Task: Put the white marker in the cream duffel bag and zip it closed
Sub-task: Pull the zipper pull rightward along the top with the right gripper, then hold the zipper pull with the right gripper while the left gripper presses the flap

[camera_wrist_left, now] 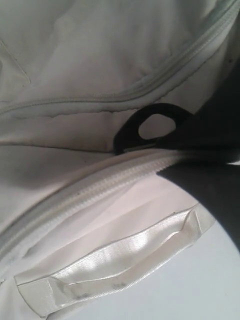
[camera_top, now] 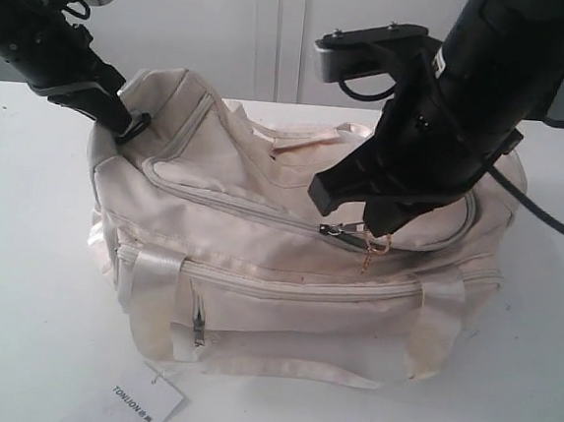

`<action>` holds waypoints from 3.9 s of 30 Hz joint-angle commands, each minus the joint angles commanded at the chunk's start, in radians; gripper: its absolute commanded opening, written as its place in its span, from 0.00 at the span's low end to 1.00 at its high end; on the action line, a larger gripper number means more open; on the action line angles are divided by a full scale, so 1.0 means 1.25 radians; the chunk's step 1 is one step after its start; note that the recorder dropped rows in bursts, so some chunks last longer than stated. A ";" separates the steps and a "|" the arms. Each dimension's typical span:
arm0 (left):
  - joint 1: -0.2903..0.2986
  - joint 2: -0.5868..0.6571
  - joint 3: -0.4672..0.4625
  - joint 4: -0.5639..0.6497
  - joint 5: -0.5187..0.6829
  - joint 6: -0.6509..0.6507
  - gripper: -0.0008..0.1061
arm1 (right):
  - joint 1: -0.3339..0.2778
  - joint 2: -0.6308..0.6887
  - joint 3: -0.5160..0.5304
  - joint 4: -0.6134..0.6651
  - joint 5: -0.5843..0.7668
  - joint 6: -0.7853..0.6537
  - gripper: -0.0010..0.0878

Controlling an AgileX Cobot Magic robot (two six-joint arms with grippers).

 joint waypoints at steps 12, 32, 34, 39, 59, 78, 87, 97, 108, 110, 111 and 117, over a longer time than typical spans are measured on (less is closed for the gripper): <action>0.000 0.000 0.000 0.011 -0.002 0.000 0.01 | -0.066 -0.058 0.051 -0.044 0.000 0.025 0.01; 0.000 -0.001 0.000 0.007 -0.020 0.000 0.01 | -0.066 -0.072 0.090 0.127 -0.173 0.027 0.01; 0.000 -0.005 0.000 0.007 -0.020 -0.002 0.01 | -0.066 -0.072 0.090 0.127 -0.181 0.027 0.01; 0.000 -0.004 0.000 0.007 -0.017 -0.003 0.14 | -0.066 -0.072 0.090 0.127 -0.192 0.027 0.01; 0.000 -0.121 0.000 -0.074 0.155 0.304 0.50 | -0.066 -0.072 0.090 0.127 -0.203 0.031 0.01; -0.156 -0.120 0.182 -0.335 0.130 0.863 0.50 | -0.066 -0.072 0.133 0.130 -0.272 0.146 0.01; -0.214 -0.116 0.239 -0.373 0.050 0.933 0.50 | -0.066 -0.072 0.133 0.130 -0.272 0.147 0.01; -0.272 -0.113 0.265 -0.380 -0.070 0.963 0.61 | -0.066 -0.072 0.133 0.130 -0.273 0.147 0.01; -0.287 -0.113 0.311 -0.385 -0.163 0.981 0.61 | -0.066 -0.072 0.133 0.130 -0.279 0.147 0.01; -0.287 -0.113 0.316 -0.385 -0.167 0.981 0.58 | -0.066 -0.072 0.133 0.130 -0.279 0.147 0.01; -0.287 -0.113 0.320 -0.385 -0.166 0.981 0.55 | -0.066 -0.072 0.133 0.130 -0.279 0.147 0.01; -0.287 -0.112 0.334 -0.379 -0.173 0.977 0.28 | -0.066 -0.072 0.133 0.130 -0.279 0.147 0.01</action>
